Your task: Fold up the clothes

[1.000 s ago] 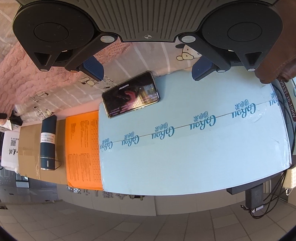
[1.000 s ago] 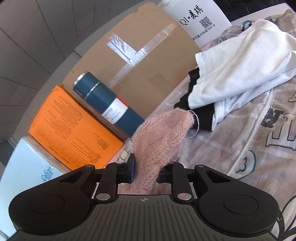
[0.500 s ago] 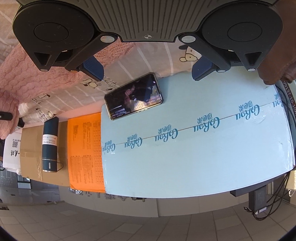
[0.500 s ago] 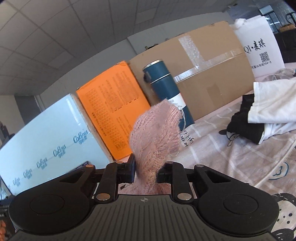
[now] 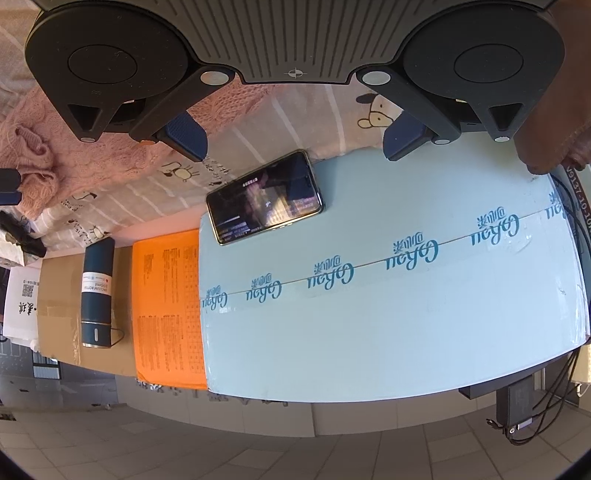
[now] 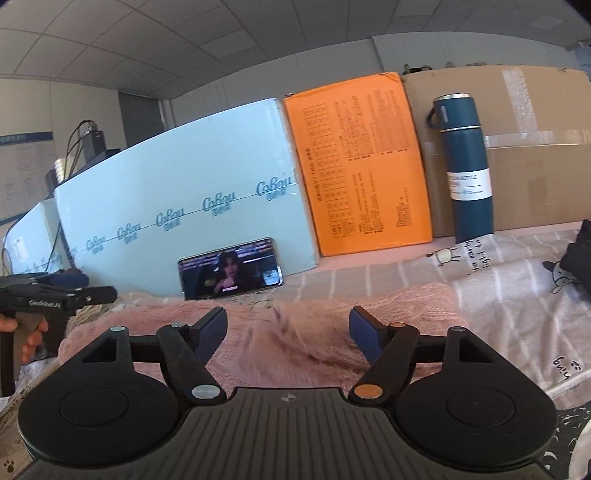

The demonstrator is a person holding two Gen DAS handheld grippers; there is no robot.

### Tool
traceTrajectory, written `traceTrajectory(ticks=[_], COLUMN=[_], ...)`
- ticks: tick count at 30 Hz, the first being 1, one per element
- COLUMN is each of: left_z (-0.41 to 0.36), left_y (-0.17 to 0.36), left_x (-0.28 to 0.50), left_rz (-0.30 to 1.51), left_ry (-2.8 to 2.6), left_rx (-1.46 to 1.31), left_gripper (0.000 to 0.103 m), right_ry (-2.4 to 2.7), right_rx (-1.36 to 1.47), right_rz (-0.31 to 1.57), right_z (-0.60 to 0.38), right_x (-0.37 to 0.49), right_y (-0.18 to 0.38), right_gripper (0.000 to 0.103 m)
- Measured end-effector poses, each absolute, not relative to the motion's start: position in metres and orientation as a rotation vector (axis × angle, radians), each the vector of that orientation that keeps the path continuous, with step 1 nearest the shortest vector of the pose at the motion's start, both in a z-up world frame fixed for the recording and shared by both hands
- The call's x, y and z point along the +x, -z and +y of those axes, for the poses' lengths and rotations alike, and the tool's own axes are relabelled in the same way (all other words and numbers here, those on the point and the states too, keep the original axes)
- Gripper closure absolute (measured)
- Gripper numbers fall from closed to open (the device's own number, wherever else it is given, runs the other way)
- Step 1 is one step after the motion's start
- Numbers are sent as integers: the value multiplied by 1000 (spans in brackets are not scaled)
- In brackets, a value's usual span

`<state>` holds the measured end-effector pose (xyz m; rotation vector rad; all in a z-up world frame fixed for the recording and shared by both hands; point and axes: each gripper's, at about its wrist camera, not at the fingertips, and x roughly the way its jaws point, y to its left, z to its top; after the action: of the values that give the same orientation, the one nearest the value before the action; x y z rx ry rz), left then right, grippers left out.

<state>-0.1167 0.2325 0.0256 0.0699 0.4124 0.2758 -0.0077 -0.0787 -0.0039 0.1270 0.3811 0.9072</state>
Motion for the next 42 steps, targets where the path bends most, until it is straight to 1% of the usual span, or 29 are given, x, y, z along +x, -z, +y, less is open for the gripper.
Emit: traceTrajectory(ticks=[3,9,11,14,17,19,22,25,27,29,32,33,34,35,36,37,39,42], left_z=[233,233,233,234,234,235,235,233,236,240,248,250,251,252,254,254,254,254], left_y=[-25,-25,-24,-23,-22,-23,-22,-14,-7,1,14,15,17,18,20,19,18,18], left_x=[-116,-115,-115,-115,-116,-118,-118,-110,-104,-98,-90,-90,-90,-90,-90,-90,-90,-90], left_rz=[414,417,416,416,415,398,389,438,476,517,564,566,569,571,573,570,565,563], left_ry=[-275,-273,-273,-271,-255,-203,-138,-165,-184,-215,-233,-233,-233,-233,-233,-235,-234,-230], left_rx=[70,69,67,61,57,28,-9,6,-1,-4,-50,-60,-70,-80,-89,-91,-91,-92], left_gripper=[0,1,0,0,0,0,0,0,0,0,0,0,0,0,0,0,0,0], right_ry=[-959,-973,-990,-969,-786,-639,-533,-514,-502,-502,-529,-543,-558,-572,-589,-608,-633,-649], right_rx=[95,20,71,214,335,379,437,482,461,439,411,396,380,365,348,340,328,284], right_rz=[395,527,507,428,373,369,443,554,614,641,657,657,655,654,636,617,572,485], right_z=[-73,-59,-68,-91,-115,-128,-140,-143,-137,-132,-124,-121,-118,-115,-112,-111,-110,-108], right_x=[-13,-9,-8,-4,7,16,33,49,55,56,52,50,48,46,42,39,32,21], right_y=[4,14,10,-1,-6,-4,4,15,21,25,29,29,28,28,27,26,20,9], right_gripper=[21,20,20,20,19,19,14,14,14,15,21,33,42,48,61,70,77,81])
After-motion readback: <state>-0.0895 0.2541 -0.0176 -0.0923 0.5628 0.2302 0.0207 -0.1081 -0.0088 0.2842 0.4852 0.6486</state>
